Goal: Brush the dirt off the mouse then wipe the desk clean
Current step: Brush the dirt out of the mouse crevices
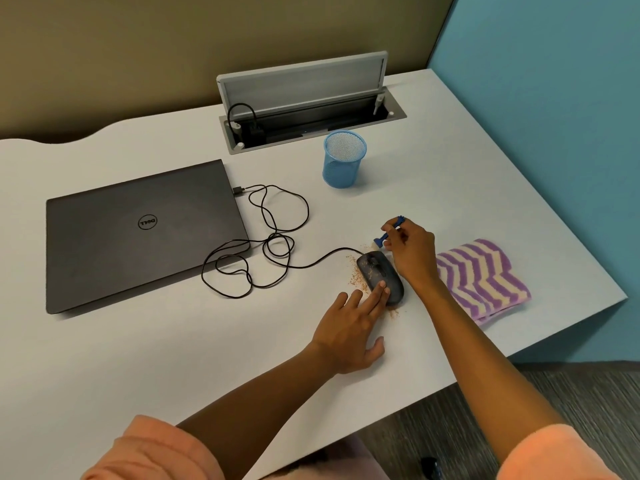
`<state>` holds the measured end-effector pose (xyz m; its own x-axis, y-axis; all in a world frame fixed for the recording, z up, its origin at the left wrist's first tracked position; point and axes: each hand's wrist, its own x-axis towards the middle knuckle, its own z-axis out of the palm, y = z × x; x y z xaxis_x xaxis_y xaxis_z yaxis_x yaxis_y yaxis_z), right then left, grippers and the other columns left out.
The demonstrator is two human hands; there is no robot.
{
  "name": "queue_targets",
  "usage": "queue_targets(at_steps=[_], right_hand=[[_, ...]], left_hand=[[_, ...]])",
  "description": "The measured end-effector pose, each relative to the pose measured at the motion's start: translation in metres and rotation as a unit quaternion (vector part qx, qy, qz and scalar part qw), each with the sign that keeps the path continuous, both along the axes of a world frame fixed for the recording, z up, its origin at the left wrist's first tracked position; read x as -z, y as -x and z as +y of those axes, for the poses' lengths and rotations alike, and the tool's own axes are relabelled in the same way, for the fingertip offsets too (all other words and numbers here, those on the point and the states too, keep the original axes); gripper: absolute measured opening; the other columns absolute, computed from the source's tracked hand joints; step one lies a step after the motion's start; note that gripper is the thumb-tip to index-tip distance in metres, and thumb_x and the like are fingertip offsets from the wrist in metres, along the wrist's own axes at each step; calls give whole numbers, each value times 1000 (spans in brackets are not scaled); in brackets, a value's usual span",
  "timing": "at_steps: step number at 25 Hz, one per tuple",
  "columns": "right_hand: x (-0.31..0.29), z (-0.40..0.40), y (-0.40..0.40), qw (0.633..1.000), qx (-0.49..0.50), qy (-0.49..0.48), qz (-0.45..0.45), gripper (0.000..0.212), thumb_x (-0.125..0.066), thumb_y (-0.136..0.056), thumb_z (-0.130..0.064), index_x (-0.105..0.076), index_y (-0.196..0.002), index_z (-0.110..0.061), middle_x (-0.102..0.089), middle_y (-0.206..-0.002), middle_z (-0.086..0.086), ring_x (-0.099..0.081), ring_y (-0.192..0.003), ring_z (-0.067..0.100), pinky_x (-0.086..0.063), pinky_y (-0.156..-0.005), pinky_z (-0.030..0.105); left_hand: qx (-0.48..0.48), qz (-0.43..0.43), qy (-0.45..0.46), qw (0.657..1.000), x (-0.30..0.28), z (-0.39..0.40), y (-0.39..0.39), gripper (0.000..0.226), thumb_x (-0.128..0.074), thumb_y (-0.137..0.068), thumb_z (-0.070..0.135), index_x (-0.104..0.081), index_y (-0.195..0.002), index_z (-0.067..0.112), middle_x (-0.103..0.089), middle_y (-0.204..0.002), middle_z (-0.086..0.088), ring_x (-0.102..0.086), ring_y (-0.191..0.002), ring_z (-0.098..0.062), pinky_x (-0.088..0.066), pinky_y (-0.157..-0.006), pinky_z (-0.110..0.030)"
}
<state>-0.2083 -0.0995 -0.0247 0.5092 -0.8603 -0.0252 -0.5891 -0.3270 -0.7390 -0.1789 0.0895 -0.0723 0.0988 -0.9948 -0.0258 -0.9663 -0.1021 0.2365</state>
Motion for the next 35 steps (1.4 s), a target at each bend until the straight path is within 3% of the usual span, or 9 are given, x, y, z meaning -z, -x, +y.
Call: queue_targets(at_steps=[3, 7, 9, 12, 15, 21, 28, 32, 35], right_hand=[[-1, -5, 3, 998, 32, -31, -39, 25, -53, -99, -26, -67, -105, -7, -73, -95, 12, -72, -81, 24, -59, -83, 41], [2, -9, 16, 999, 43, -10, -14, 25, -51, -100, -26, -67, -107, -8, -73, -101, 15, -72, -82, 24, -57, -75, 27], [4, -12, 18, 997, 52, -28, -53, 21, -54, -99, -26, -66, -105, -11, -73, -97, 14, -72, -75, 19, -58, -70, 24], [7, -9, 17, 996, 38, -61, -46, 18, -55, -98, -26, -65, -102, -12, -73, -94, 12, -71, -72, 14, -62, -73, 32], [4, -12, 17, 998, 59, -5, -11, 26, -53, -99, -28, -67, -108, -8, -74, -101, 14, -73, -83, 23, -60, -81, 38], [6, 8, 3, 995, -85, 34, 37, 22, -54, -98, -30, -67, -110, -17, -72, -90, 5, -70, -81, 20, -53, -75, 24], [5, 8, 1, 992, -94, 61, 53, 22, -55, -97, -31, -68, -110, -18, -74, -92, 6, -63, -75, 13, -47, -73, 20], [0, 13, 3, 993, -93, 62, 33, 22, -55, -97, -30, -69, -110, -18, -73, -89, 3, -62, -74, 11, -49, -74, 21], [-1, 22, 6, 992, -109, 47, 34, 19, -56, -97, -30, -70, -105, -20, -66, -78, -4, -61, -68, 8, -54, -74, 25]], left_hand=[[-2, 7, -7, 1000, -1, 0, -1, 84, -34, -99, 60, -3, -163, 16, -18, -169, -7, -46, -115, -26, -39, -100, -39], [1, 8, -7, 1000, -3, 0, 0, 86, -35, -99, 60, 0, -163, 15, -15, -170, -8, -46, -116, -26, -38, -100, -39], [1, 6, -2, 1000, -3, 0, -1, 86, -36, -99, 60, -2, -163, 14, -16, -170, -8, -47, -113, -26, -39, -98, -38], [6, 9, -6, 1000, -3, 1, -1, 86, -36, -99, 60, -1, -163, 15, -14, -170, -8, -47, -112, -25, -39, -97, -37], [7, 12, -11, 1000, -5, -1, 0, 86, -36, -99, 60, 0, -163, 15, -13, -170, -9, -48, -104, -24, -40, -94, -37], [5, 12, -18, 1000, -3, 0, 1, 86, -36, -98, 61, -1, -163, 16, -14, -170, -9, -42, -82, -20, -42, -87, -38], [0, 39, -33, 999, -4, -1, 2, 87, -38, -98, 62, 0, -163, 17, -12, -170, -8, -50, -77, -20, -44, -87, -36], [-4, 50, -46, 998, -8, -1, 3, 88, -39, -99, 61, 4, -163, 19, -20, -169, -8, -51, -70, -18, -42, -84, -32], [-17, 38, -48, 998, -10, -2, 5, 89, -39, -99, 61, 2, -163, 17, -47, -154, -11, -51, -62, -17, -42, -76, -30]])
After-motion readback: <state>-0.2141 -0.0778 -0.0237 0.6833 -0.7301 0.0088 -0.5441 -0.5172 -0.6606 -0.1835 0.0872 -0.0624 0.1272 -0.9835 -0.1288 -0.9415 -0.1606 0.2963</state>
